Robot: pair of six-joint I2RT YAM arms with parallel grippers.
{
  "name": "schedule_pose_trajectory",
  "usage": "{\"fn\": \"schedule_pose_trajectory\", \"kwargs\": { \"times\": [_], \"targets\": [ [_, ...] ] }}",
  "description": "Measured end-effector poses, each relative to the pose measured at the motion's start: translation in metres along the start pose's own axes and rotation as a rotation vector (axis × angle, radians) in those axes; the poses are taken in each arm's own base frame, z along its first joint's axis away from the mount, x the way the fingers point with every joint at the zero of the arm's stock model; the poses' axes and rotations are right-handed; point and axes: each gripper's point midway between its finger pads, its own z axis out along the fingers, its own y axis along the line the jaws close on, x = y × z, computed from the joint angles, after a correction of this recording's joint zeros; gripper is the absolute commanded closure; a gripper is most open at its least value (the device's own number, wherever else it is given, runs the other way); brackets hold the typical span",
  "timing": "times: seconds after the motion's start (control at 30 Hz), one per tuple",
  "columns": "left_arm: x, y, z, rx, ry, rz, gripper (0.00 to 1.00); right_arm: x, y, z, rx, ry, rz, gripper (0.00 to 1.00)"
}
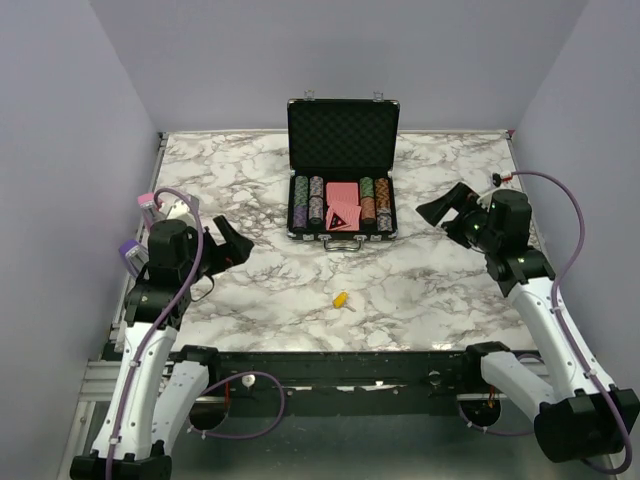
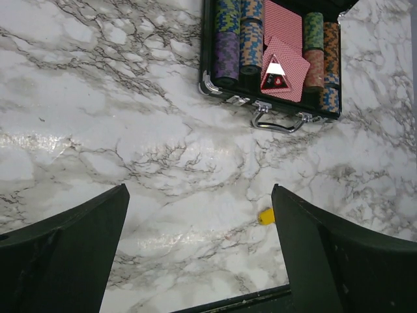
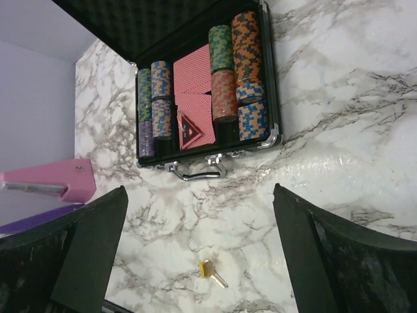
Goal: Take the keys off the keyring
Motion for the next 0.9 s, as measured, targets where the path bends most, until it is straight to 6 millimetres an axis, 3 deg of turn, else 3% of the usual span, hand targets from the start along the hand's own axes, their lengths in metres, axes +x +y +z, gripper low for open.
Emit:
{"fn": "schedule_pose_trajectory", "kwargs": {
  "times": [0.23,0.33,0.6,0.73,0.9],
  "targets": [
    [-0.006,-0.014,-0.015,0.024,0.027,0.009,0.01,0.017,0.001,-0.014,0.005,0.088,0.012,0.0],
    [0.001,-0.023,-0.017,0.053,0.051,0.023,0.01,0.024,0.003,-0.015,-0.009,0.126,0.02,0.0],
    [0.057,-0.062,-0.008,0.051,0.233,0.188,0.07,0.046,-0.001,-0.013,-0.004,0.233,0.044,0.0],
    [0.086,-0.067,0.001,-0.035,0.289,0.277,0.09,0.053,-0.006,-0.013,0.016,0.264,0.043,0.0],
    [0.113,-0.087,0.013,-0.104,0.317,0.382,0.12,0.067,-0.02,-0.01,0.084,0.319,0.049,0.0]
  ]
}}
